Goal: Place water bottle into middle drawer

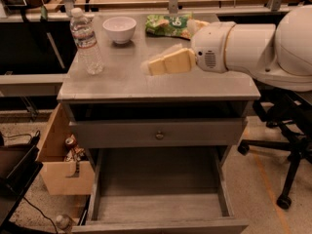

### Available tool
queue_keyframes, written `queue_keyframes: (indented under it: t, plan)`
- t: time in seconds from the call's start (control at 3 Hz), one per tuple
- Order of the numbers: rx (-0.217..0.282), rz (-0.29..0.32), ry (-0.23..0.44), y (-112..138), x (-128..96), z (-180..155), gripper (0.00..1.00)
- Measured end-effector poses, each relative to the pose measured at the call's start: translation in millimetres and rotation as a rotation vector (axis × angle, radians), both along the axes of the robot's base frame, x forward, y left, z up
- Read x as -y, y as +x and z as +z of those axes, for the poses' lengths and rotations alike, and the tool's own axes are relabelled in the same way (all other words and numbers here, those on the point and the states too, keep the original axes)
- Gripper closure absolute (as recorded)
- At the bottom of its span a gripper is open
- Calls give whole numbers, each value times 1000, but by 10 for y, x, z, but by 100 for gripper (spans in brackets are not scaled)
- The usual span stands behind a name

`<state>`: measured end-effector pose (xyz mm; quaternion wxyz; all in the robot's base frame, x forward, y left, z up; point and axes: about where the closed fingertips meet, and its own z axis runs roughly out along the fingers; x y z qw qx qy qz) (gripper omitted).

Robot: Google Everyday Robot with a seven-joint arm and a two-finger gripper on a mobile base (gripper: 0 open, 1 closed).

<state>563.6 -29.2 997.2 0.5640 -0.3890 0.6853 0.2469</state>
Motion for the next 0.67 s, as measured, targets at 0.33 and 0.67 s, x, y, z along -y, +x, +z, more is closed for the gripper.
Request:
queue_keyframes:
  t: [0.33,0.67]
  plan:
    - [2,-6,-8,9,29,-9,0]
    - [23,-11,-6,104,-154,-47,0]
